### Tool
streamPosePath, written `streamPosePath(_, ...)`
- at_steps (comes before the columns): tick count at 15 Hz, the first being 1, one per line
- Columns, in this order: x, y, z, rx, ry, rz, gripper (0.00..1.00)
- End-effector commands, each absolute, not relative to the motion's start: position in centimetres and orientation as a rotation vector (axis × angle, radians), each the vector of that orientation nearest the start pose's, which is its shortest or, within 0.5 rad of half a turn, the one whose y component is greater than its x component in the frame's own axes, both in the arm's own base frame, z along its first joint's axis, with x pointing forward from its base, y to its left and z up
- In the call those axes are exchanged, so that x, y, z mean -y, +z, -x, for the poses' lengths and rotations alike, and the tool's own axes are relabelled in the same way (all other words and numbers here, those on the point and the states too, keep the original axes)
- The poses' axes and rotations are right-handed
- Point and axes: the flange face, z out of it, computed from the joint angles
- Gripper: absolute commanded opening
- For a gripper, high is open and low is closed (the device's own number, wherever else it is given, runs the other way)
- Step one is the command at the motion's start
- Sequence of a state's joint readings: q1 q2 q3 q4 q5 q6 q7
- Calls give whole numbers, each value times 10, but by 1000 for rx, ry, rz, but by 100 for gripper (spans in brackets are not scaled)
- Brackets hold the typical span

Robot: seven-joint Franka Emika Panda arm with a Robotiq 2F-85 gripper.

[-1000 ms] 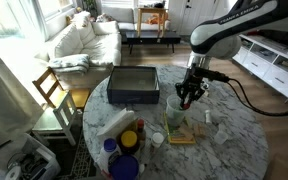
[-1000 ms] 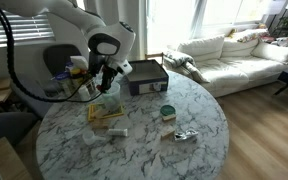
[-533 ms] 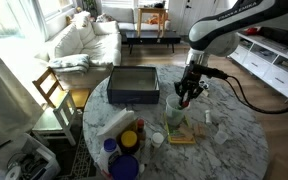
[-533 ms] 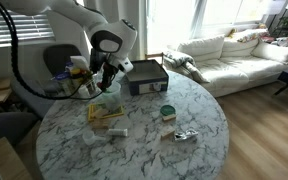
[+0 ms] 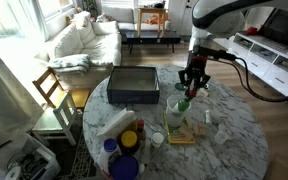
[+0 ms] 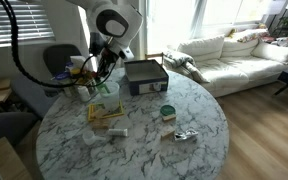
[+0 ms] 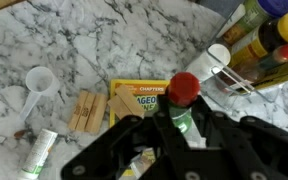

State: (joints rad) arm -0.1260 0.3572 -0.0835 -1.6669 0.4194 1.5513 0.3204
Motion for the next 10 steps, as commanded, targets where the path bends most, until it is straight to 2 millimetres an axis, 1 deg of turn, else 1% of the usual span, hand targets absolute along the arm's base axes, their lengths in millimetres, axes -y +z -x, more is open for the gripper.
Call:
streamPosePath(1,89,410,-604,-823,772,2533,7)
streamPosePath(4,96,424,-605,-815,828,2511,7)
streamPosePath(7,107,446,-605,-779,865,2469,7)
streamPosePath(9,120,461,-603,-797,868,2463,7)
streamPosePath(10,130,465,-603,-816,866,2453,7)
